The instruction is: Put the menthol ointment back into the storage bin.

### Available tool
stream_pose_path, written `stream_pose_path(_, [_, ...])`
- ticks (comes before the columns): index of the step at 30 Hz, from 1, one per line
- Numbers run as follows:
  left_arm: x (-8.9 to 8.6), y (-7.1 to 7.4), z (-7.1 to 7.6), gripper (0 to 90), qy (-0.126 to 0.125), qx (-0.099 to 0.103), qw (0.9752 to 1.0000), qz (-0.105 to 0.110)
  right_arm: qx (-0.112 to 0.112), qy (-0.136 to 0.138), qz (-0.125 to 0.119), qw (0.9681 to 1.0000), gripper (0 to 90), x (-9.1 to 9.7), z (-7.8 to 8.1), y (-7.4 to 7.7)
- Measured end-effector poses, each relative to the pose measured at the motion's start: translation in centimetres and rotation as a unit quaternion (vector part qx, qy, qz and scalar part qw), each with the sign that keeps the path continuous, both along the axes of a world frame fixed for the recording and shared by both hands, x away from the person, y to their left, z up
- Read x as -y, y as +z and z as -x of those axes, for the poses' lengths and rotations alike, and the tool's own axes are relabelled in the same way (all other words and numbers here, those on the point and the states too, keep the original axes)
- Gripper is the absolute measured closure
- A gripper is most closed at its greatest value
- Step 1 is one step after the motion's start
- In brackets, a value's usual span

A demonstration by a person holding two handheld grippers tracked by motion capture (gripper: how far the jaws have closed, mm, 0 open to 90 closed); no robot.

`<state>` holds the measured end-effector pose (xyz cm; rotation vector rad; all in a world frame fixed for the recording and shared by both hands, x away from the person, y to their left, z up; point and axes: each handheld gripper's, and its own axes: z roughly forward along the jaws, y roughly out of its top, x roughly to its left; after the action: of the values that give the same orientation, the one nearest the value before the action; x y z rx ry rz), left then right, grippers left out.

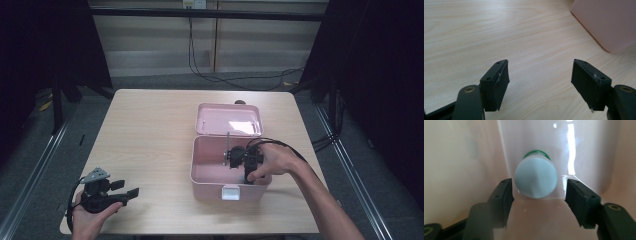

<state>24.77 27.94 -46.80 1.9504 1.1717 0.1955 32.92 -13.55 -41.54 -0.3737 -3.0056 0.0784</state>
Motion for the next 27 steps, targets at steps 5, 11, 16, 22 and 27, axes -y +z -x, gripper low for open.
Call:
stream_pose_path(5, [0.1,0.0,-0.1,30.3,0.002,-0.002,1.0000,0.003,0.007,-0.008,-0.012,0.9999,34.1,0.7,0.1,0.9])
stream_pose_path(11, [0.1,0.0,-0.2,30.3,-0.001,-0.002,1.0000,0.000,0.011,-0.020,-0.017,0.9996,30.5,1.2,0.2,1.7])
stream_pose_path(16, [0.0,0.0,-0.1,30.3,-0.002,-0.001,1.0000,0.000,0.016,-0.026,-0.028,0.9992,27.1,1.6,0.1,2.3])
stream_pose_path(22, [0.0,0.0,0.0,30.3,-0.002,0.000,1.0000,0.000,0.037,-0.045,-0.059,0.9966,25.7,2.3,0.0,3.4])
stream_pose_path(27, [0.1,0.0,-0.1,30.3,-0.003,0.001,1.0000,-0.001,0.048,-0.057,-0.084,0.9936,24.6,2.7,0.1,4.1])
